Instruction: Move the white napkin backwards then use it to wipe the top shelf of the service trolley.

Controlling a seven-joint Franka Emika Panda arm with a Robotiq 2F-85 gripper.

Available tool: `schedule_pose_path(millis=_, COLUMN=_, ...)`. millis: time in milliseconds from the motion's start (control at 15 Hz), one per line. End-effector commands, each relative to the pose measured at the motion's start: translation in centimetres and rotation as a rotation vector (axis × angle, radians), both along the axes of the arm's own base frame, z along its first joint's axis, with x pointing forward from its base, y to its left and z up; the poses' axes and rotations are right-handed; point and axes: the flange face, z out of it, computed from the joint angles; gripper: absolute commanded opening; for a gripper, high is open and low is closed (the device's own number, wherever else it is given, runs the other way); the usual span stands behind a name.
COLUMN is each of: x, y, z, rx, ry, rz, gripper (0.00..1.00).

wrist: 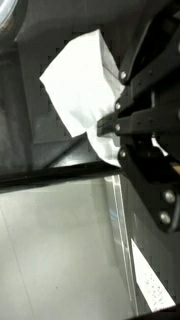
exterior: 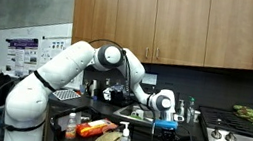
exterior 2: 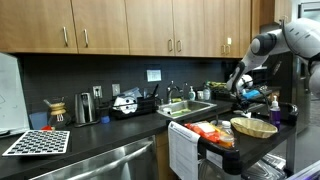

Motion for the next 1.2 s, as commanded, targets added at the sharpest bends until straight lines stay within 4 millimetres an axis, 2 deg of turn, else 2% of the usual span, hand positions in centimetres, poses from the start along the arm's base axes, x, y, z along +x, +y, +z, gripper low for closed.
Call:
schedule_pose_path(millis=0, x=-1.3, y=-1.5, z=0.1, rx=-0.008, ry=0.024, rz=-0.062, gripper=0.0)
schedule_pose_path(millis=600, x=-5.4, y=-3.5, z=0.4, rx=-0.02, ry=0.059, rz=-0.168, gripper=0.0)
schedule_pose_path(millis=1133, x=-11.8, y=-4.5, z=-0.5, rx=-0.007, ry=0.109, rz=-0.273, gripper=0.0)
